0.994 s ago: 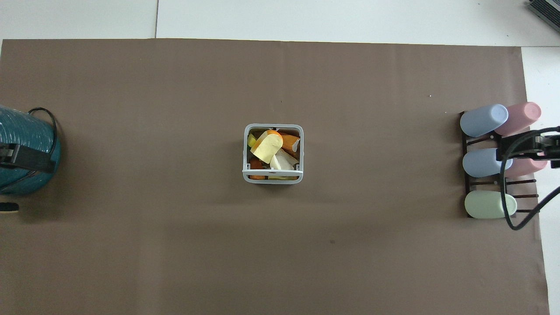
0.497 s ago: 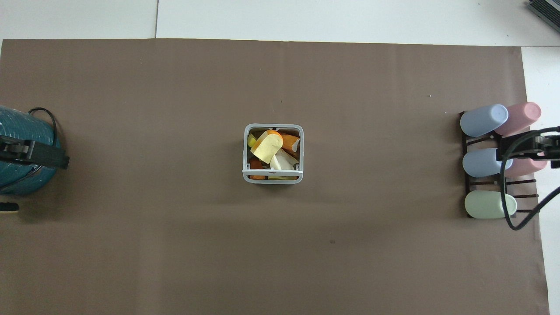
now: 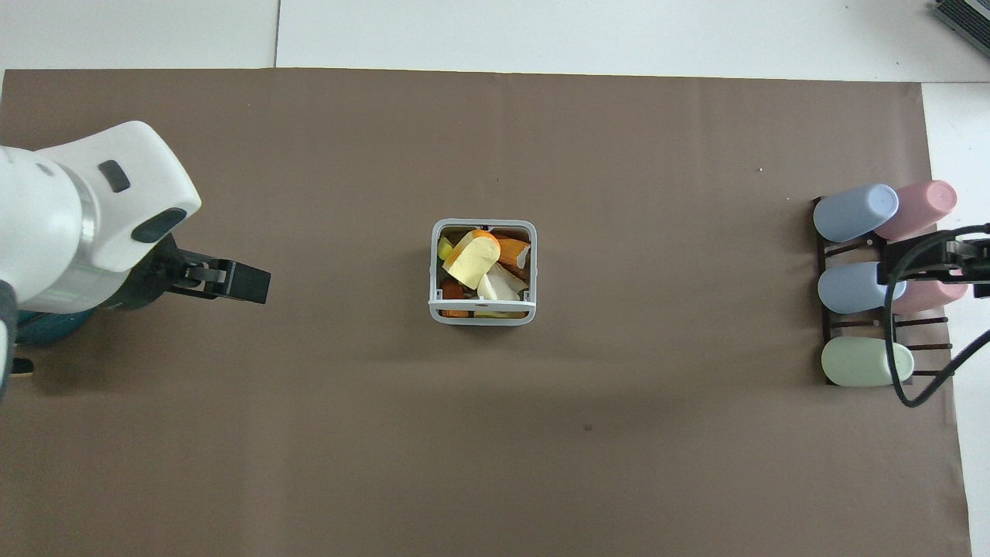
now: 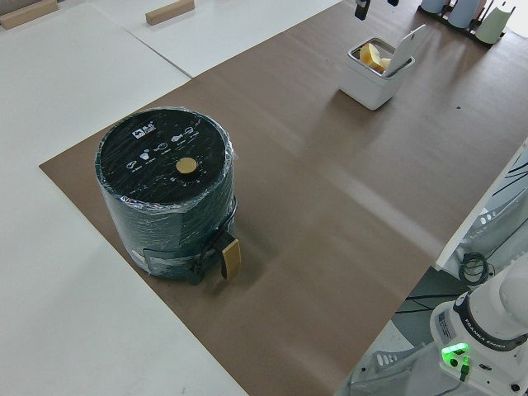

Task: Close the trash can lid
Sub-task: 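Move the left gripper toward the open white lid of the bin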

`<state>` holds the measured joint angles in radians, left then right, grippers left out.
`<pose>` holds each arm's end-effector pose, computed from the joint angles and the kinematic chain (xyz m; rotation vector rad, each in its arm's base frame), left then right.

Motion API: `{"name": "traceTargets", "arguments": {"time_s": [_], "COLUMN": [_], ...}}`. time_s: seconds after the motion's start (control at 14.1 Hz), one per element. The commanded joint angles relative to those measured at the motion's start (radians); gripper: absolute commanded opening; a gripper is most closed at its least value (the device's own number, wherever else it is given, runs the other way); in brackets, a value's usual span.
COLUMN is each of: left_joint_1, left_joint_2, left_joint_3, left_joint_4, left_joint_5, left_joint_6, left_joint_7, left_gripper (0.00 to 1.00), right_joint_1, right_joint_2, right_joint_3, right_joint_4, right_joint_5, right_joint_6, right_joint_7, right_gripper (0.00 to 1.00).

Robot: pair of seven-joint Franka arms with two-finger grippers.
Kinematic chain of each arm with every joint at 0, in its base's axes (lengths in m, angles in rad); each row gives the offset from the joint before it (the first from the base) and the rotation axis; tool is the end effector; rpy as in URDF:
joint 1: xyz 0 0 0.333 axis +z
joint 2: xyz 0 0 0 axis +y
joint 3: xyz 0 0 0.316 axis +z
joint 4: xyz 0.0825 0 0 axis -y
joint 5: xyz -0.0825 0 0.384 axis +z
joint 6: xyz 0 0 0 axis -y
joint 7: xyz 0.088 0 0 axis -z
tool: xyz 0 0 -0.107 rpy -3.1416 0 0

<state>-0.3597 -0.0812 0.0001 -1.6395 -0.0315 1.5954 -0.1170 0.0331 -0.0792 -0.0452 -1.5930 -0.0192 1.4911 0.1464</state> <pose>0.4963 -0.1901 0.6383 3.0791 -0.3750 0.0444 0.5214 -0.0096 0.6498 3.1144 -0.2491 -0.0339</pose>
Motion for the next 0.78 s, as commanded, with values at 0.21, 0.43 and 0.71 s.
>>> {"name": "traceTargets", "arguments": {"time_s": [0.21,0.43,0.71], "left_joint_1": [-0.186,-0.272,-0.35], "left_joint_2": [-0.058,-0.042,0.009], "left_joint_3": [0.014,0.015,0.014], "left_joint_4": [-0.152,-0.215,-0.252], "left_joint_5": [-0.025,-0.057,-0.057], "left_joint_6": [0.164,0.3,0.397], "left_joint_7": [-0.2,-0.302,-0.346], "left_gripper": [1.0,1.0,0.91], "right_joint_1": [-0.007,-0.007,-0.007], "right_joint_2": [-0.02,-0.02,-0.02], "right_joint_3": [0.002,0.002,0.002], "right_joint_4": [-0.021,-0.021,-0.021], "right_joint_5": [0.018,0.018,0.018], "right_joint_6": [-0.005,-0.005,-0.005], "right_joint_7": [-0.024,-0.024,-0.024], "right_gripper": [1.0,1.0,1.0]}}
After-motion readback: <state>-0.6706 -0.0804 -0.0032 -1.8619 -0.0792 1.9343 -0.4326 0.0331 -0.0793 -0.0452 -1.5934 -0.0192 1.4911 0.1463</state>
